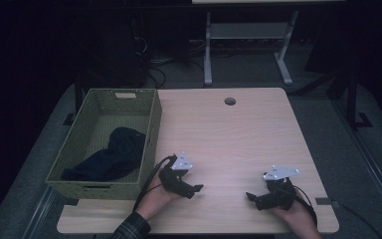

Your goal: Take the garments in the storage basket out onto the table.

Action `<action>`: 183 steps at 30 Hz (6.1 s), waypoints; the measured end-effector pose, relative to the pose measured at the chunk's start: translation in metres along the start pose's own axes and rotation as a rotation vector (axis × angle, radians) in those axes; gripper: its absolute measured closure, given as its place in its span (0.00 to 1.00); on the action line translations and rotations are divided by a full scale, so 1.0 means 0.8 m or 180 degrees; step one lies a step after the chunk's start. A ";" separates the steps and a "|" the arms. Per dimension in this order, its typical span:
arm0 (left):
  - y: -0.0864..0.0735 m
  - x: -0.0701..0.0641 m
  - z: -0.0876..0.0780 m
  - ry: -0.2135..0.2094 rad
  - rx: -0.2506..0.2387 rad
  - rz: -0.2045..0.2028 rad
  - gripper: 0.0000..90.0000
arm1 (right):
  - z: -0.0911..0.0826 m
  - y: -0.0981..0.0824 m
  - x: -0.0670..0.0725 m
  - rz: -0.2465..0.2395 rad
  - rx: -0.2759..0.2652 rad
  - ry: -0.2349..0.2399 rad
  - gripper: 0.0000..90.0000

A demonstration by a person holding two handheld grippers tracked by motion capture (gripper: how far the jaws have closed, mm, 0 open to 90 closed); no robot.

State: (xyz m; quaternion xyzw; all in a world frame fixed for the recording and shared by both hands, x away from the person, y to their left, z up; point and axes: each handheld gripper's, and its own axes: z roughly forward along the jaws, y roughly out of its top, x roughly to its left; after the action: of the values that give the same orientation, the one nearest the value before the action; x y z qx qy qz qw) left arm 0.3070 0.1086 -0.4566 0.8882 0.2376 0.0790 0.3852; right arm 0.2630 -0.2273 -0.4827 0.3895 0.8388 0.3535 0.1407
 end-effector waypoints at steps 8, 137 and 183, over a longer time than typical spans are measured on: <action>0.009 0.002 -0.004 -0.0014 0.0001 0.0055 0.15 | 0.000 0.000 0.000 -0.0003 0.0001 0.0001 0.02; 0.075 0.080 -0.156 0.0154 -0.0164 -0.0101 0.16 | 0.000 0.000 0.000 -0.0005 -0.0001 0.0001 0.02; 0.012 0.133 -0.251 0.0641 -0.0066 -0.0514 0.16 | 0.000 0.000 0.000 -0.0006 0.0001 0.0000 0.02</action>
State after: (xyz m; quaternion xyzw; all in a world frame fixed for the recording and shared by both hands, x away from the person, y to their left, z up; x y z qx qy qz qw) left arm 0.3387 0.2841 -0.3158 0.8497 0.3449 0.1390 0.3737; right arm 0.2629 -0.2275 -0.4826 0.3888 0.8392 0.3532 0.1410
